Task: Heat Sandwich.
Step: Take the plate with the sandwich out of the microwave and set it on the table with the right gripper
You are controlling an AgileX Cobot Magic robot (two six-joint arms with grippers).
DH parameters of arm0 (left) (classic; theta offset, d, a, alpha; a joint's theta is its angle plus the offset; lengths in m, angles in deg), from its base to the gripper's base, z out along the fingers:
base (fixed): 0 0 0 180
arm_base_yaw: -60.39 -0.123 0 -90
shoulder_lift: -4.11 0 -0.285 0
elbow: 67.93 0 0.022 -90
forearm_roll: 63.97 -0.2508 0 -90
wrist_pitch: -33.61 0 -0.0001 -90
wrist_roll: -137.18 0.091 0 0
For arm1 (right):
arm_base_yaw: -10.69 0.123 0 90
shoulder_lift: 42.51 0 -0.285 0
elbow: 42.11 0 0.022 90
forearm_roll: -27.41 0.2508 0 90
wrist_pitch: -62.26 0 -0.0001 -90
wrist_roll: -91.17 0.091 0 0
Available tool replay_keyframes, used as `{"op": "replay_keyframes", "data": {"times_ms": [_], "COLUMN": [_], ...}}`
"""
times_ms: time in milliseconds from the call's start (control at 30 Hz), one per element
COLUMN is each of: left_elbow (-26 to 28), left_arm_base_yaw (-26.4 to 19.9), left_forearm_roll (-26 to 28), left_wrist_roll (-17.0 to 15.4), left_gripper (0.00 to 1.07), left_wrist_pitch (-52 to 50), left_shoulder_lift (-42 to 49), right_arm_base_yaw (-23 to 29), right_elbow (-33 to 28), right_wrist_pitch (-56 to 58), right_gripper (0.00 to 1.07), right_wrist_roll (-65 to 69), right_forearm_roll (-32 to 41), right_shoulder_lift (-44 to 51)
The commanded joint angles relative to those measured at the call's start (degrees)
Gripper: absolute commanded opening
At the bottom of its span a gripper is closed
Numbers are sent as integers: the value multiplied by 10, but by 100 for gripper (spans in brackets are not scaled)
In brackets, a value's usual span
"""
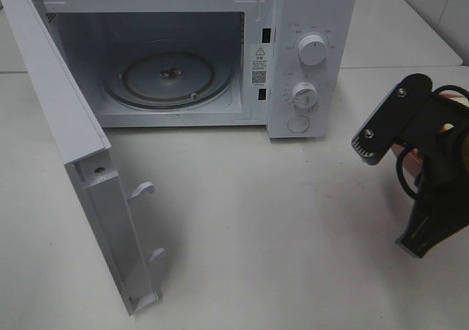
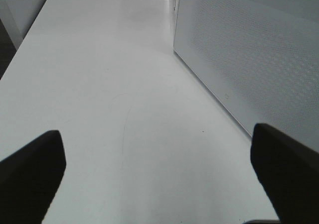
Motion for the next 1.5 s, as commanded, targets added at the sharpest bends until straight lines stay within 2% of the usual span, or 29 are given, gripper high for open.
{"op": "replay_keyframes", "data": {"times_ms": [33, 300, 600, 933, 1233, 1500], "left_elbow": [-1, -1, -1, -1, -1, -1], "left_arm_base_yaw": [-1, -1, -1, -1, -1, -1], "left_forearm_roll": [1, 1, 1, 1, 1, 1], "left_wrist_roll": [1, 1, 1, 1, 1, 1], "left_gripper": [95, 95, 95, 95, 95, 95], "left_wrist_pitch": [1, 1, 1, 1, 1, 1], "left_shoulder_lift": [2, 2, 2, 2, 2, 2], "right_arm_base_yaw": [-15, -71, -142, -204, -210, -210], "right_elbow": [26, 53, 53, 53, 53, 53], "right_wrist_pitch": [-4, -2, -6, -52, -82, -108], "right_gripper": [1, 1, 1, 1, 2, 2], "right_wrist_roll": [26, 54, 74, 188, 283, 321], "right_forearm_roll": [-33, -33, -35, -104, -163, -177], "right_shoulder_lift": [-34, -87, -133, -193, -260, -312]}}
